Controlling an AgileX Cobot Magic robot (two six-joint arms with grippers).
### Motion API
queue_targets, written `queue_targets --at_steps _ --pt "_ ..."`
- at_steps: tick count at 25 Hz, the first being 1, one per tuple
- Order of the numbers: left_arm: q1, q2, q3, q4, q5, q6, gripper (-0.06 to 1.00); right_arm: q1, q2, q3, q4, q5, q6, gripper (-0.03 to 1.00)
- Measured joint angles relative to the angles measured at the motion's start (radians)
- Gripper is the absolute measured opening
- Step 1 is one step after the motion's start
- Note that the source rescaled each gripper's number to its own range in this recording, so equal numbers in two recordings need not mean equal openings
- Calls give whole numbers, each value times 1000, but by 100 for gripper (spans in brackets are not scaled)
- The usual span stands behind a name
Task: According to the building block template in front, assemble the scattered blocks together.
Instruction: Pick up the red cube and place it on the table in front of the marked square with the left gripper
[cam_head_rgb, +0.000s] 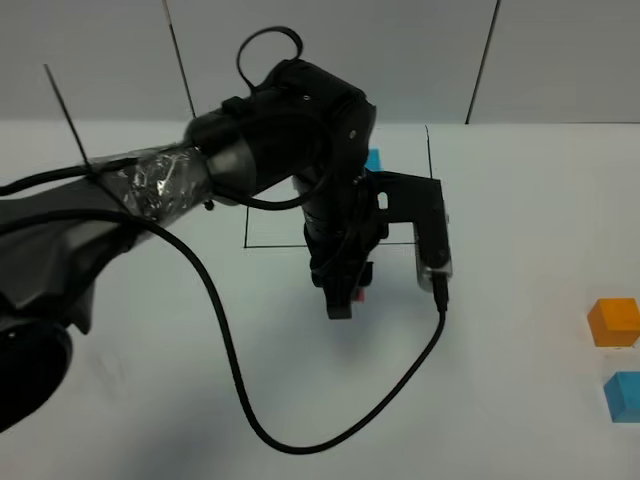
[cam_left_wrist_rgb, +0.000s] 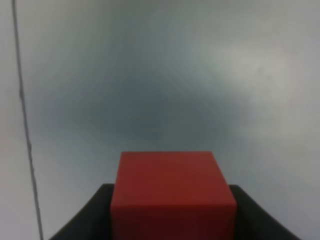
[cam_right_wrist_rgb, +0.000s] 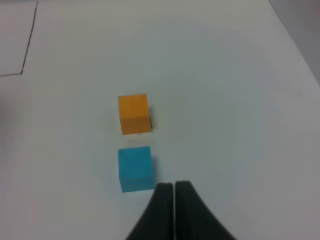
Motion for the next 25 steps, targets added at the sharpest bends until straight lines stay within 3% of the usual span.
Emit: queue_targets --at_steps 7,17,25 --pt "-6 81 -21 -60 55 19 51 0 0 0 0 0 0 0" --pt "-8 135 -20 -65 53 -22 51 0 0 0 0 0 0 0" --pt "-31 161 -18 -68 -20 -24 51 0 0 0 0 0 0 0"
